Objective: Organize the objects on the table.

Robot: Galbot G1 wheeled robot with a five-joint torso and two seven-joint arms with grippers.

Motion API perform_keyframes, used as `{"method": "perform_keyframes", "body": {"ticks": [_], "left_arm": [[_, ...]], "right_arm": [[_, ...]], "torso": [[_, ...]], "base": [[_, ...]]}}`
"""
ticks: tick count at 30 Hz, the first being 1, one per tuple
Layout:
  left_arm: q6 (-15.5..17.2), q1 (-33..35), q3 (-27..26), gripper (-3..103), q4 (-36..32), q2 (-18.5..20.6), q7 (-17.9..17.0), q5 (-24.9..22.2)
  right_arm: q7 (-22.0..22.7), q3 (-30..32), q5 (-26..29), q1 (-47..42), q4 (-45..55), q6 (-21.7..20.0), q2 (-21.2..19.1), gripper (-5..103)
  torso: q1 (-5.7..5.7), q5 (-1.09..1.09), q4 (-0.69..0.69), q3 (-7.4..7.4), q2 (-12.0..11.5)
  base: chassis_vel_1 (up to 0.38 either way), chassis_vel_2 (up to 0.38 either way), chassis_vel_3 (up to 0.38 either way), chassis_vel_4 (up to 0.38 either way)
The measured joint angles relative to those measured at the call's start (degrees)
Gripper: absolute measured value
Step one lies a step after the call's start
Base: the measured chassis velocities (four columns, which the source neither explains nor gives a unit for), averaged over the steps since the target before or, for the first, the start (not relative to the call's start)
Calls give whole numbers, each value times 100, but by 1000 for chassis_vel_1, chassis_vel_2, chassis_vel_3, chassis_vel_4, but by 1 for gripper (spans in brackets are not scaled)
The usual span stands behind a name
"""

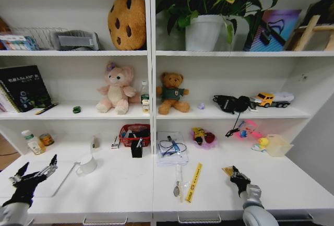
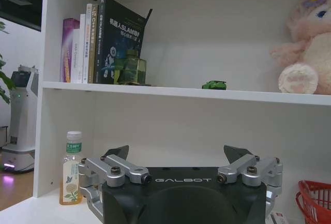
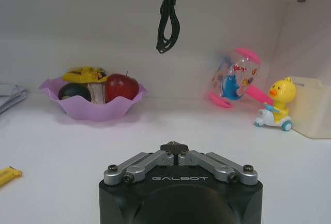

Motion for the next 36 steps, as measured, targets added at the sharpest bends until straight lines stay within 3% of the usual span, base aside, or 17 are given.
{"method": "perform_keyframes", "body": {"ticks": [4,11,17,19,21,27,34,36], "left_arm": [[0,0,0,100,0,0,0,0],[1,0,0,100,0,0,1,0],[0,0,0,100,0,0,-1,0],[0,0,0,100,0,0,-1,0],[0,0,0,100,0,0,0,0],[1,0,0,100,0,0,0,0],[0,0,0,100,0,0,1,0],[1,0,0,100,0,0,0,0]], "right_arm": [[-64,2,-32,109,112,88,-70,0],[-551,-180,0,931,-81,497,-573,0],[-991,-683,136,1872,-1098,897,-961,0],[-1035,-792,136,2029,-1271,960,-985,0],[-1209,-1336,150,2805,-1934,1152,-1048,0],[-1282,-2006,188,3545,-2391,1194,-1034,0],[-1266,-2434,186,3991,-2744,1192,-938,0],[-1248,-2453,186,4016,-2769,1192,-921,5]], "torso": [[0,0,0,0,0],[0,0,3,0,0],[0,0,1,0,0],[0,1,0,0,0],[0,-1,2,0,0],[0,-1,2,0,0],[0,-1,2,0,0],[1,-1,2,0,0]], "base": [[0,0,0,0],[0,0,0,0],[0,0,0,0],[0,0,0,0],[0,0,0,0],[0,0,0,0],[0,0,0,0],[0,0,0,0]]}}
